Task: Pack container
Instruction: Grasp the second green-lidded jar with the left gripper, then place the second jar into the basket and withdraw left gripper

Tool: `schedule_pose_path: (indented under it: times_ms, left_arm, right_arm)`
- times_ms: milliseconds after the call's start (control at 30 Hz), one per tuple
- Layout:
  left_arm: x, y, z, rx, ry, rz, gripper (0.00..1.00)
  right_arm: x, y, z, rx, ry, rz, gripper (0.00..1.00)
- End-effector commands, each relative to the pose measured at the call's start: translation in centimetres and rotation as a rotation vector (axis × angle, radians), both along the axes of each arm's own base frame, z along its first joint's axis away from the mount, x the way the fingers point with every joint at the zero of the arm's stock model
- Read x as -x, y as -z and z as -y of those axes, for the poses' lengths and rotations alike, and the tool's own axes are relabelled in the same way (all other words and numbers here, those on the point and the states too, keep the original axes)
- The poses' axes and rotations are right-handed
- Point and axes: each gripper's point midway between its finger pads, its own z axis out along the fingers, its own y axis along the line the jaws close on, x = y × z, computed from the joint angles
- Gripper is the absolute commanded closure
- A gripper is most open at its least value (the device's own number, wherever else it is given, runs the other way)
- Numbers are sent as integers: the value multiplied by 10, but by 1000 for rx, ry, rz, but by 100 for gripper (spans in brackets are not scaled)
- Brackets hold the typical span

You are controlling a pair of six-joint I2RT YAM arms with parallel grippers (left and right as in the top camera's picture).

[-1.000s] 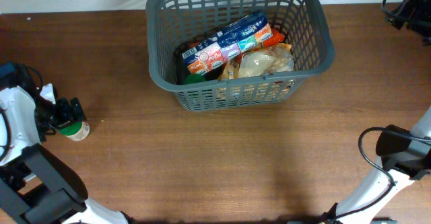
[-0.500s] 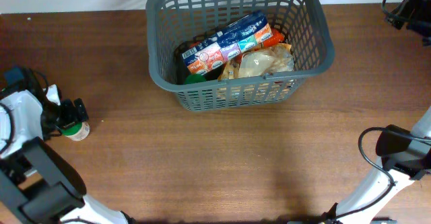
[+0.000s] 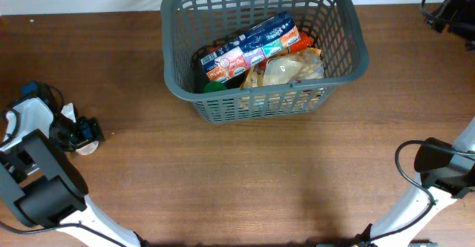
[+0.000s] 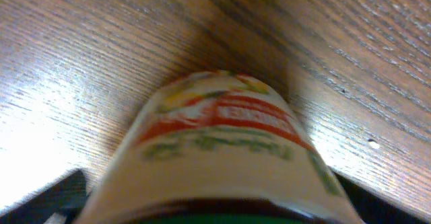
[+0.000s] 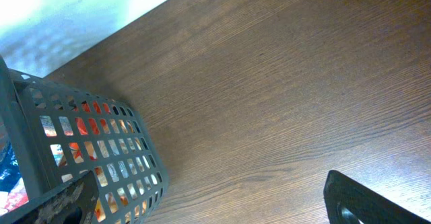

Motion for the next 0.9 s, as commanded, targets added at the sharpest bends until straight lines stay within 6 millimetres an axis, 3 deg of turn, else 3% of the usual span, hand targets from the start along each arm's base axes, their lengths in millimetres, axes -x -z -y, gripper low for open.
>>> schedule_pose_path:
  times_ms: [0,133,167,300,367,467,533,600,633,733,800,867]
  left_arm:
    - [0,12,11,71,4,-1,40]
    - [-2,9,13,82,3,6,50]
    - [-4,7,15,98,2,13,61]
    - [-19,-17,19,147,1,56,81]
    - [-36,-53,17,160,15,112,92]
    - [-57,-110,17,134,46,195,98]
    - [-78,-175,22,68,96,309,98]
    - [-94,-226,35,23,171,425,98]
    - [-106,-265,54,-1,276,530,98]
    - [-119,-334,98,-55,454,710,98]
    - [-121,-379,143,-94,620,834,98]
    - [-118,-415,210,-154,921,952,98]
  right_arm:
    - [-1,2,2,-12,8,-1,1]
    - [-1,2,2,-12,8,-1,1]
    - [-1,2,2,-12,8,-1,1]
    - [-1,2,2,-12,8,-1,2]
    - [-1,2,2,-12,8,-1,1]
    - [-1,2,2,-12,8,-1,1]
    - [-1,2,2,-12,8,-1,1]
    - [-1,2,2,-12,8,-1,1]
    - [-1,2,2,-12,8,-1,1]
    - [-1,2,2,-12,8,-1,1]
    - [-1,2,2,-12,8,-1,1]
    - [-1,2,2,-12,8,-1,1]
